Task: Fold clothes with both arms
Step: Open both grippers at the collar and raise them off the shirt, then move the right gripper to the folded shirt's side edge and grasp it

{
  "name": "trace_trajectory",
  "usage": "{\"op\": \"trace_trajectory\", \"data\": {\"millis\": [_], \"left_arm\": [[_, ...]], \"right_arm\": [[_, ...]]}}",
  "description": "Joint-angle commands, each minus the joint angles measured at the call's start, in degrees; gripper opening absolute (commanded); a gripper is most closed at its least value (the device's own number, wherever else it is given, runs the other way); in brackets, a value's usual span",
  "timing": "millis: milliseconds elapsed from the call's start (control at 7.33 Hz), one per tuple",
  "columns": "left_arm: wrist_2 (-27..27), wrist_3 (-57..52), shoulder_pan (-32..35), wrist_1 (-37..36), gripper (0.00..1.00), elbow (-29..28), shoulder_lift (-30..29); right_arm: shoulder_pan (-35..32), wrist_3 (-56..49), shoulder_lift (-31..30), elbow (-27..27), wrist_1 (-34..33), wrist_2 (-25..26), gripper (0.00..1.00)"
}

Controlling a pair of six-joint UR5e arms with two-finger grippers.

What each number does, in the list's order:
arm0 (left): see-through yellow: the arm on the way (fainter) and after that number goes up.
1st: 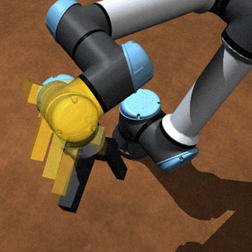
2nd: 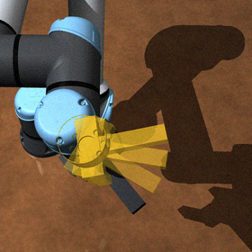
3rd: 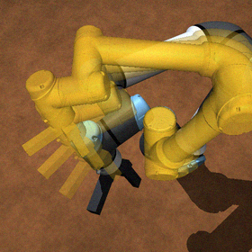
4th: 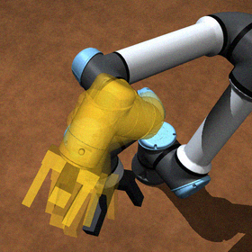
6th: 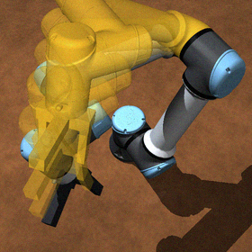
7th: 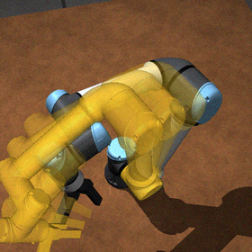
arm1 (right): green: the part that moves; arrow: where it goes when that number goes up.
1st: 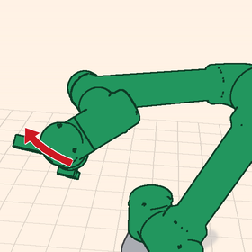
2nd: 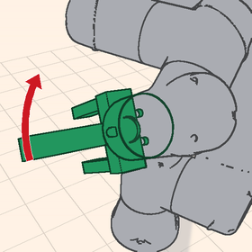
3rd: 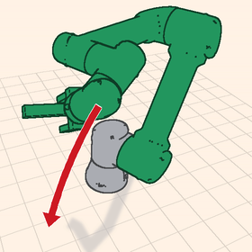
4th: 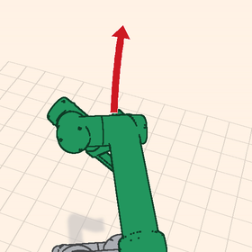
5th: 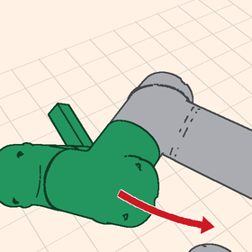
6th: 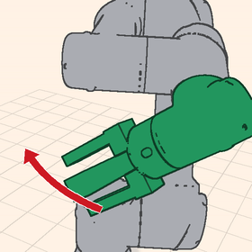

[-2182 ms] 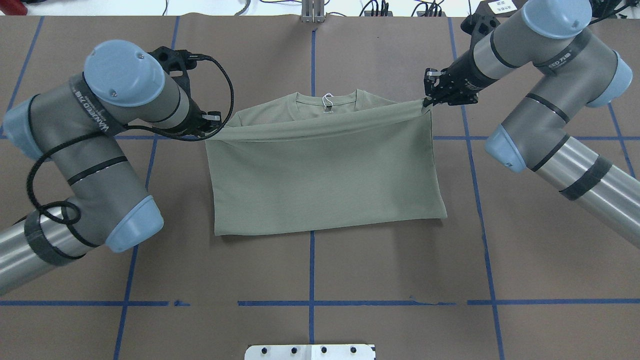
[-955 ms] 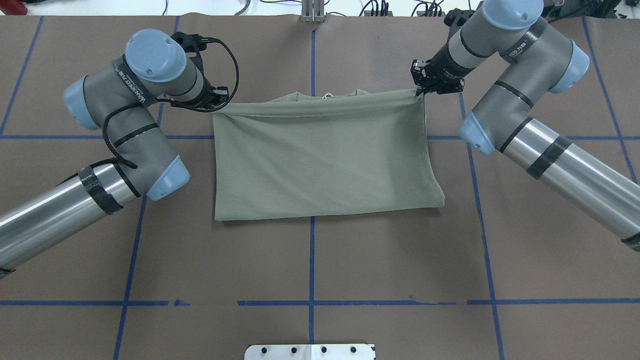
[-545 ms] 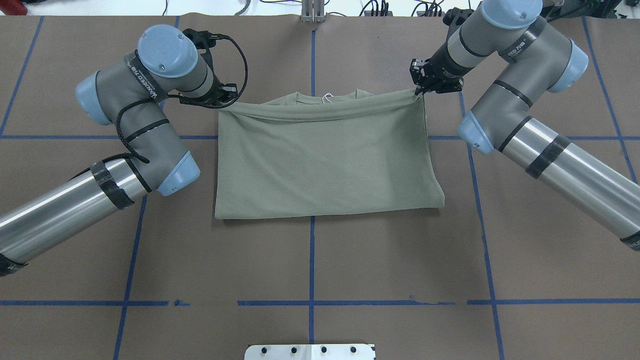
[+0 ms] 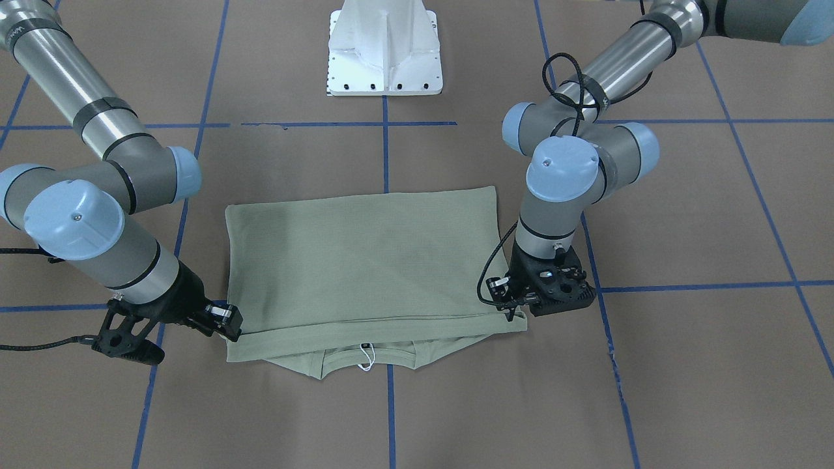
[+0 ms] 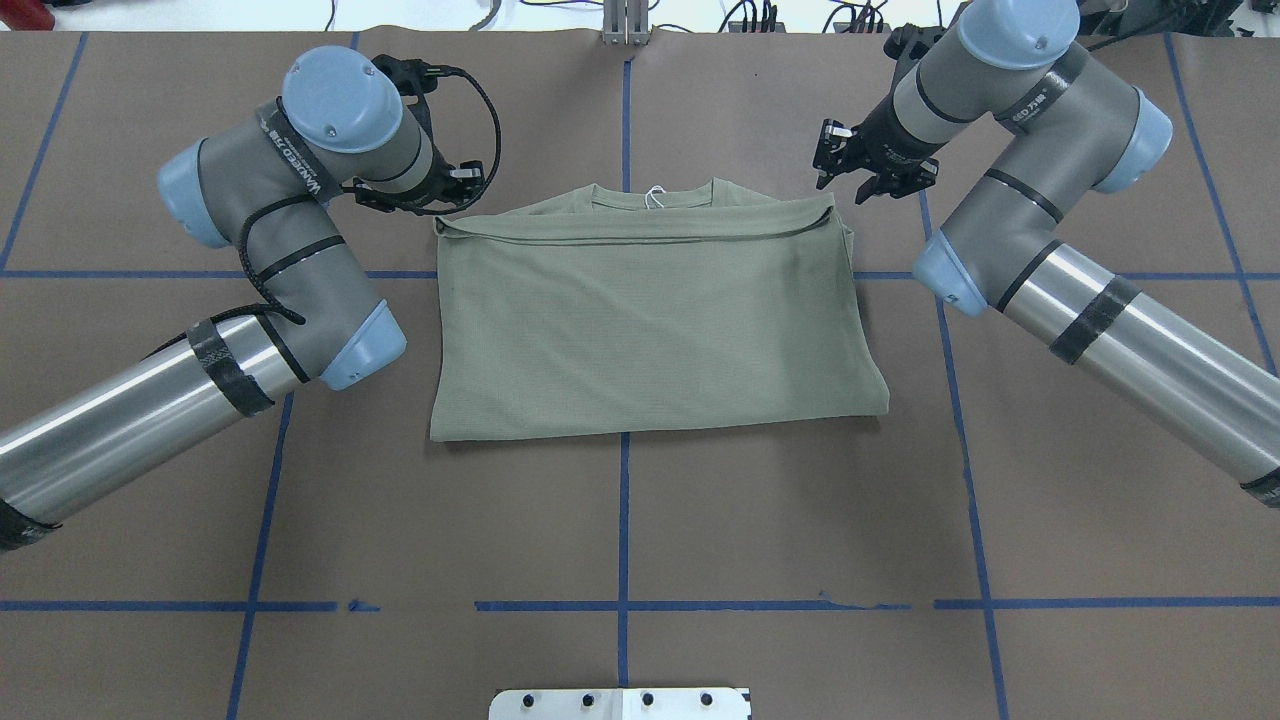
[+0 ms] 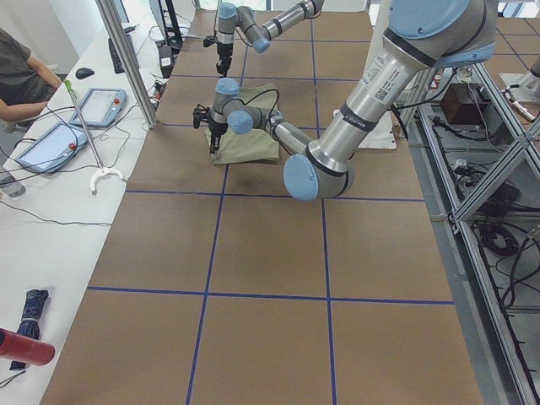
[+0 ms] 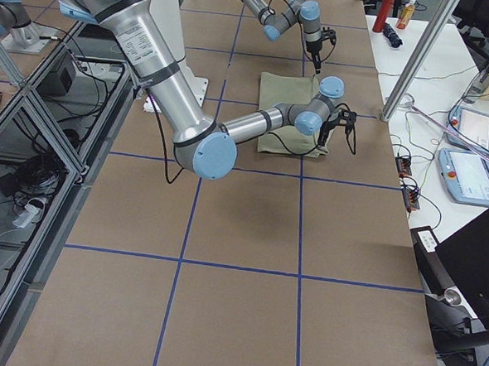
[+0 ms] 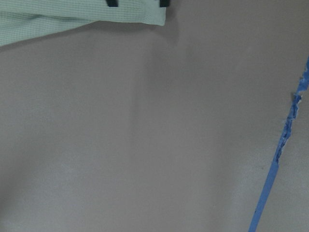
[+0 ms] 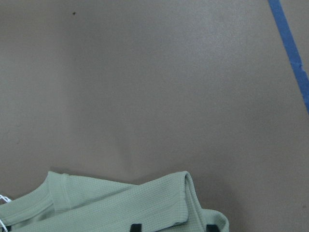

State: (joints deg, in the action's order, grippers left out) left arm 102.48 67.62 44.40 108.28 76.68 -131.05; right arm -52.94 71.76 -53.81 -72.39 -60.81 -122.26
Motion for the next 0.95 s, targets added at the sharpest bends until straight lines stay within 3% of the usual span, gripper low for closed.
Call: {"op": "trace_trajectory", "data": {"millis": [0,545,818], "left_arm": [[0.00,-0.12,0.07,-0.35,1.00,0.49,0.01],[0.00,0.32,0.08,-3.76,1.00,6.71,0.54],[0.00,0.32,-0.01,-3.78,1.00,7.17,0.54]], "right_arm": [[2.20,-0.57,-4.59,-2.99,4.87,-0.34,1.00],[11.79,2.32,-25.24,-26.26,5.00,0.27,1.00],[14.07,2.42,-25.99,-26.66,5.00,1.23,1.00]]}}
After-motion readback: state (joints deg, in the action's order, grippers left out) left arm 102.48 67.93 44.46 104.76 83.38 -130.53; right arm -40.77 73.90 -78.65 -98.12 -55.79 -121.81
